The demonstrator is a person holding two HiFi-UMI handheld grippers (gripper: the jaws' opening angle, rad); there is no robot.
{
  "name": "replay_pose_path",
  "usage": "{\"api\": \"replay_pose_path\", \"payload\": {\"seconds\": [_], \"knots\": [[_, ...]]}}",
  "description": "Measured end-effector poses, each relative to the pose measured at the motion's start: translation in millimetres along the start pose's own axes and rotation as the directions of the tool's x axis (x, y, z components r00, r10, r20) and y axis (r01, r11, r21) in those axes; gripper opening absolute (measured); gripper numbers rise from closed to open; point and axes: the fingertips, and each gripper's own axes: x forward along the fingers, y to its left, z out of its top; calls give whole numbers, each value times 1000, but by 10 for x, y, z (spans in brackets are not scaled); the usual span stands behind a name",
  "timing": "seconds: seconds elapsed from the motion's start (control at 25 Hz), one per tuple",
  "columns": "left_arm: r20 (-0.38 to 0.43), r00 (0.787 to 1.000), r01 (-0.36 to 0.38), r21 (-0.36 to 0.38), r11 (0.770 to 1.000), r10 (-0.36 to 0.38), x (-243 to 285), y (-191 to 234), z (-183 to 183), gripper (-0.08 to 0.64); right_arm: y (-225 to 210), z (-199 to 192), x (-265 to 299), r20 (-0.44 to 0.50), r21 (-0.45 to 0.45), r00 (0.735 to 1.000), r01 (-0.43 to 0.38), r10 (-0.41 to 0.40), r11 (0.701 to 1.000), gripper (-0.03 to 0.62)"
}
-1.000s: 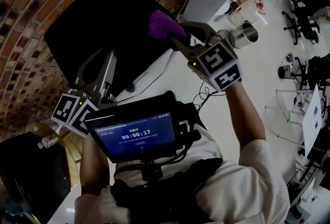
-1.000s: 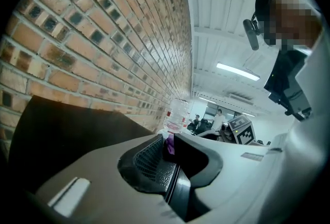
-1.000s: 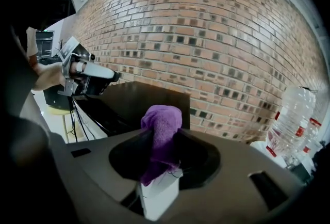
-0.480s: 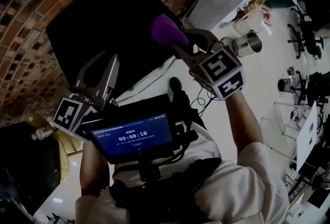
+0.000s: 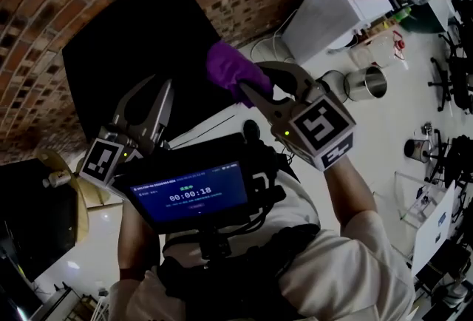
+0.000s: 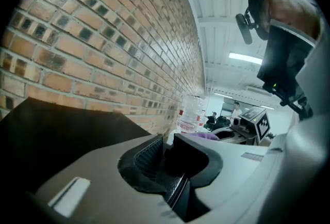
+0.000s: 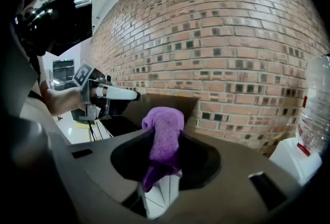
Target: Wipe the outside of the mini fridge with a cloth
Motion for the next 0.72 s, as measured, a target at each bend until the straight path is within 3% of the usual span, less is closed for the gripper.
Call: {"api": "replay_pose_path", "payload": {"seconds": [0.36,0.56,0.72], "knots": [[-40,993,-111,69,991,114,523,76,109,54,-1115,-211,402,41,92,999,13,-17,996,110],[-51,980,-185,98,978,190,728,238,206,54,-1447,29,860,148,185,988,-75,48,980,110],[-59,968,-237,113,965,245,927,414,175,54,-1675,369,1301,297,316,951,-185,88,931,109]]}}
